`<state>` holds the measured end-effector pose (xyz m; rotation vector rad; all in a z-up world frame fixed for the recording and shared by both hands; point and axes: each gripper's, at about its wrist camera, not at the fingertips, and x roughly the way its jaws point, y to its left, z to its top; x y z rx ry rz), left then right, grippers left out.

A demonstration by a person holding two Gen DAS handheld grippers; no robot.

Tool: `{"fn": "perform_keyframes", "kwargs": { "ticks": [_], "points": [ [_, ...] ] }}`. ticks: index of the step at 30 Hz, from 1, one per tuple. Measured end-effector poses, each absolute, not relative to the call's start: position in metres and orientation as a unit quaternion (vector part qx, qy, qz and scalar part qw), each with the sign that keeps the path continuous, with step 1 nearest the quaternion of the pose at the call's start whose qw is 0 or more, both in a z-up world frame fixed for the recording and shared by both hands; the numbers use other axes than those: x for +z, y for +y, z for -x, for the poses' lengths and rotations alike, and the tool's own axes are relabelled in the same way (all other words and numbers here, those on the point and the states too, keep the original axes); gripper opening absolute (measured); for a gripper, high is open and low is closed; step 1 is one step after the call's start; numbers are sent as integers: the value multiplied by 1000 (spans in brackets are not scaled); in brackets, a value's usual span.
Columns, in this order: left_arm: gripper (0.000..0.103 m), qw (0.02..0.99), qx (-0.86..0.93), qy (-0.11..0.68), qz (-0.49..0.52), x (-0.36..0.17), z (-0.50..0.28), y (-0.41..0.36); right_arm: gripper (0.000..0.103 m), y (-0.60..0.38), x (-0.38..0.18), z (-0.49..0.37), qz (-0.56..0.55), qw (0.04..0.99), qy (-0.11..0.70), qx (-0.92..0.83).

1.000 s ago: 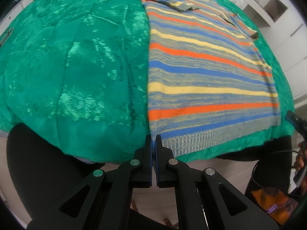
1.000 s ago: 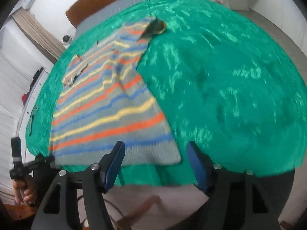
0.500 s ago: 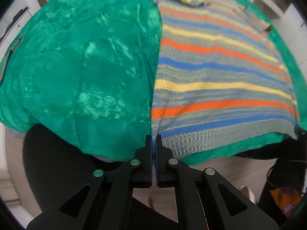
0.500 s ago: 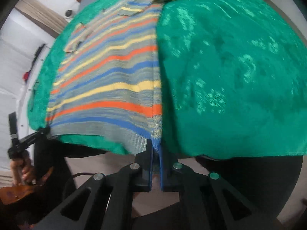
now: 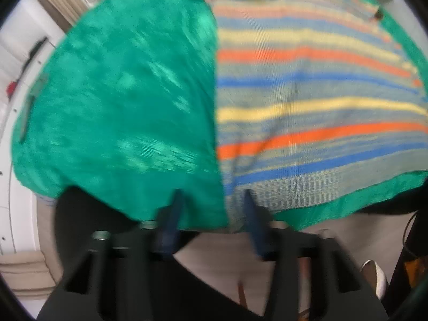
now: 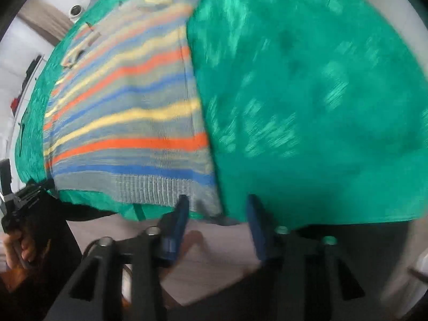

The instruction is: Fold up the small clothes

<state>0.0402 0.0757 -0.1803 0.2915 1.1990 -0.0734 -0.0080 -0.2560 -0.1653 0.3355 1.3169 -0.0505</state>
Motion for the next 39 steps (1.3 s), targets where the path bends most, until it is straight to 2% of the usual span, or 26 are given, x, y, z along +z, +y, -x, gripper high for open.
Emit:
{"fn": "perform_keyframes", "kwargs": {
  "ticks": [3,4,7,9,12,14,16,18,19,20,21,24,30,34,39],
  "points": [
    [64,851,-13,510,-126,-145,-36,88,50,-266,-103,-2,-70,822,564,-47],
    [66,859,-6,499,-119,-137,-40,91,57,-266,-74,-14,-29,844,533,-54],
    [71,883,14,463,-79,-115,-53,101,78,-252,-30,-61,47,884,465,-25],
    [72,887,22,457,-62,-113,-60,100,78,-235,-29,-98,83,891,445,20],
    [72,887,25,459,-49,-112,-63,100,77,-205,-63,-167,111,884,444,93],
    [72,884,26,463,-53,-115,-60,99,68,-184,-96,-210,129,873,454,122],
    [72,881,29,468,-61,-119,-54,99,49,-172,-131,-245,137,859,476,127],
    [72,878,33,473,-66,-123,-45,102,45,-173,-152,-267,121,859,486,110],
    [72,874,37,480,-68,-128,-45,104,39,-185,-162,-277,92,860,491,102],
    [72,871,41,485,-68,-132,-46,107,29,-193,-166,-281,69,862,493,97],
    [72,869,43,489,-68,-134,-45,108,4,-203,-166,-285,46,864,493,89],
    [72,864,50,497,-63,-141,-47,113,4,-244,-142,-279,-23,885,462,53],
    [72,859,48,508,-47,-147,-53,111,4,-398,-98,-221,-105,903,401,-117],
    [72,858,42,509,-46,-145,-50,102,4,-469,-117,-183,-187,875,409,-182],
    [72,859,44,506,-63,-138,-44,93,4,-478,-161,-177,-239,846,440,-181]
  ]
}}
